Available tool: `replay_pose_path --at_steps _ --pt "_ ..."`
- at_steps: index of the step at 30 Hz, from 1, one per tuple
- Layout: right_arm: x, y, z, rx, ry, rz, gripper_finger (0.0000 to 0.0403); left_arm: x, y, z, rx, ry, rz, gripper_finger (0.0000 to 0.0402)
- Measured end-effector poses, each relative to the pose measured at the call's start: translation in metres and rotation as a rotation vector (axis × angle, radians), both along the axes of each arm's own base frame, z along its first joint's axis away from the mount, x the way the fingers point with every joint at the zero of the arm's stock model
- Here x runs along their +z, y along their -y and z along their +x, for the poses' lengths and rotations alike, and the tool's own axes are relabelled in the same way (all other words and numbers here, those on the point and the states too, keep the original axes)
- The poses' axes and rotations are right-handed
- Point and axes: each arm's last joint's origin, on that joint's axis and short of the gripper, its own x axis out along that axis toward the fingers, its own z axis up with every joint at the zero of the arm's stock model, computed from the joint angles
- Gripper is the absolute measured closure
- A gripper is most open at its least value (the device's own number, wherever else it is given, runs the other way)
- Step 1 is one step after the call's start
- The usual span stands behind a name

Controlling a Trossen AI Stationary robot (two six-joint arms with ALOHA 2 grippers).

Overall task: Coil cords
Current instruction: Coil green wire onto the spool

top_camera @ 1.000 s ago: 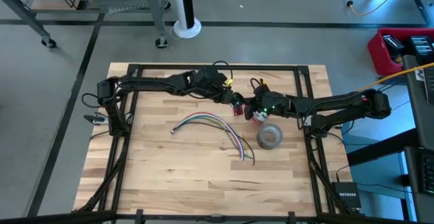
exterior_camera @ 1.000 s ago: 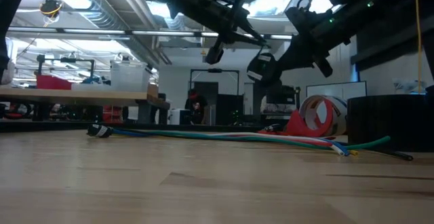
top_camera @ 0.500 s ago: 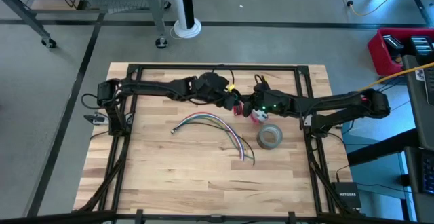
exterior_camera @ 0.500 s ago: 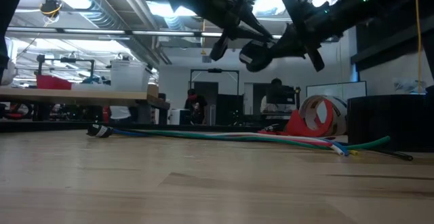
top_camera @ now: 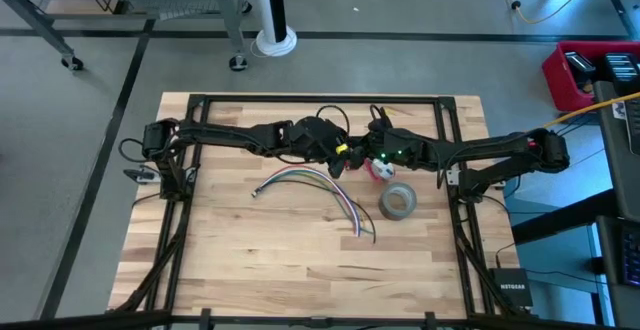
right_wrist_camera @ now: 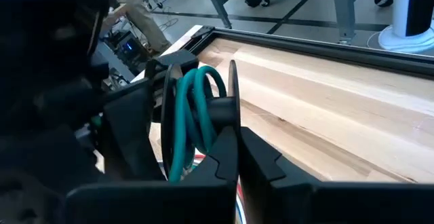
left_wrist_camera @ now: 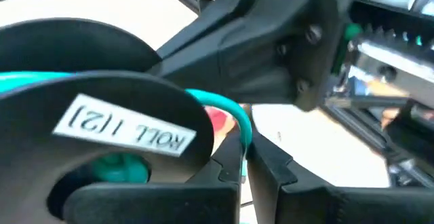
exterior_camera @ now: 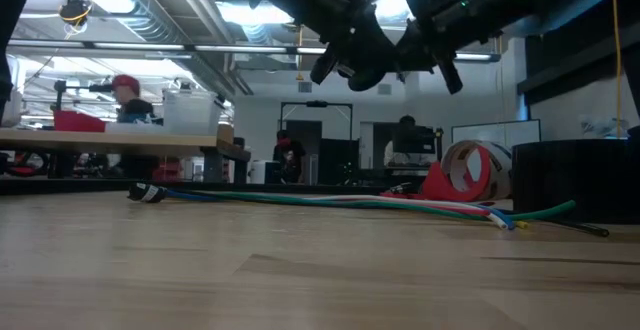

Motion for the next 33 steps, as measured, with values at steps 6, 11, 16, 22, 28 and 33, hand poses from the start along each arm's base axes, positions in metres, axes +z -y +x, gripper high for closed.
replay_pose_path --at_steps 6,11,16,22,28,33 --pt "-0.001 0.0 0.0 -0.003 0.003 0.023 0.0401 -0.006 0.008 -0.002 -0.048 -0.085 0.139 0.0395" --pt "0.0 -0.001 0.0 0.028 0.008 0.04 0.0401 -0.008 0.016 -0.004 -0.061 -0.148 0.302 0.0398" --pt "0.0 -0.001 0.0 0.036 0.015 0.051 0.0401 -0.008 0.028 -0.004 -0.012 -0.195 0.45 0.0399" --pt "0.001 -0.002 0.001 0.069 0.023 0.062 0.0401 -0.011 0.052 -0.009 0.078 -0.298 0.63 0.04" --pt "0.005 -0.004 0.003 0.132 0.079 0.087 0.0401 -0.01 0.067 -0.012 0.122 -0.338 0.753 0.04" --pt "0.006 -0.004 0.003 0.161 0.092 0.1 0.0401 -0.013 0.068 -0.015 0.116 -0.4 0.791 0.04"
